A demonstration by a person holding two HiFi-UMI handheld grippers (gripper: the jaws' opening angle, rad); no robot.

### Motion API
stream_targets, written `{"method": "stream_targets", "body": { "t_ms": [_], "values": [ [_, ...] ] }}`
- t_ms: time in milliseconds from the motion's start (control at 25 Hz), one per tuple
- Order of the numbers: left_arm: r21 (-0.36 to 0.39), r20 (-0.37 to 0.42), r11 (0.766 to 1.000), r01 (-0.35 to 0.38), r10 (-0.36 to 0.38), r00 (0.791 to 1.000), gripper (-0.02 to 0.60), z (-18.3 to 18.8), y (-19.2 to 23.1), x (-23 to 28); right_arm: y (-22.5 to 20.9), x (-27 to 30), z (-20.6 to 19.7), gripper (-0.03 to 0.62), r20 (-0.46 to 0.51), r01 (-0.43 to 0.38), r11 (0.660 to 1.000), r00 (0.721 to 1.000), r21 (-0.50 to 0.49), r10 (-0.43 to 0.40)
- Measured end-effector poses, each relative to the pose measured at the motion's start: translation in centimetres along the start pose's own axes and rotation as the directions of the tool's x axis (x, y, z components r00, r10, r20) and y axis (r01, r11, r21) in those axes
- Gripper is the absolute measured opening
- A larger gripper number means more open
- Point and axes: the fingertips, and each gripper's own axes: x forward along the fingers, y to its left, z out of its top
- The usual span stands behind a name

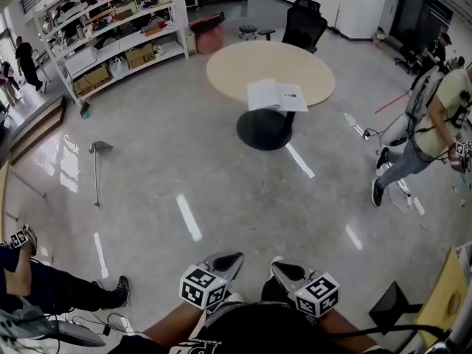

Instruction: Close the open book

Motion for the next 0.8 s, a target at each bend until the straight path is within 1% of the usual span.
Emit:
{"method": "stream_targets", "body": {
  "t_ms": [80, 160, 320, 480, 640, 800],
  "values": [
    [-0.011, -0.011, 1.0, -0.027, 0.026, 1.0, 0.008, 0.7, 0.9, 1.2, -1.8, 0.6, 1.0, 0.008, 0.006, -0.021, 1.0, 1.0, -0.008, 0.021],
    [-0.009, -0.006, 0.999, -0.041, 0.04, 0.999, 0.008, 2.4, 1.3, 3.0, -4.1, 1.0, 2.5, 0.008, 0.018, -0.038, 0.999, 0.999, -0.004, 0.038],
    [0.037, 0.018, 0.998, -0.041, 0.04, 0.999, 0.008, 7.2, 1.1, 7.1, -8.5, 1.0, 5.8, 0.008, 0.048, -0.06, 0.998, 0.997, -0.009, 0.061],
    [0.066, 0.031, 0.997, -0.045, 0.043, 0.999, 0.008, 11.0, 0.4, 11.8, -13.9, -0.2, 7.9, 0.008, 0.071, -0.062, 0.998, 0.995, -0.013, 0.063],
    [0.066, 0.02, 0.997, -0.045, 0.044, 0.999, 0.008, 13.1, -0.6, 17.0, -19.9, -1.9, 9.1, 0.008, 0.097, -0.046, 0.999, 0.994, -0.008, 0.046],
    [0.103, 0.017, 0.994, -0.048, 0.046, 0.999, 0.008, 15.9, -2.1, 20.8, -24.2, -3.8, 10.8, 0.008, 0.142, -0.038, 0.999, 0.989, 0.006, 0.036]
  ]
}}
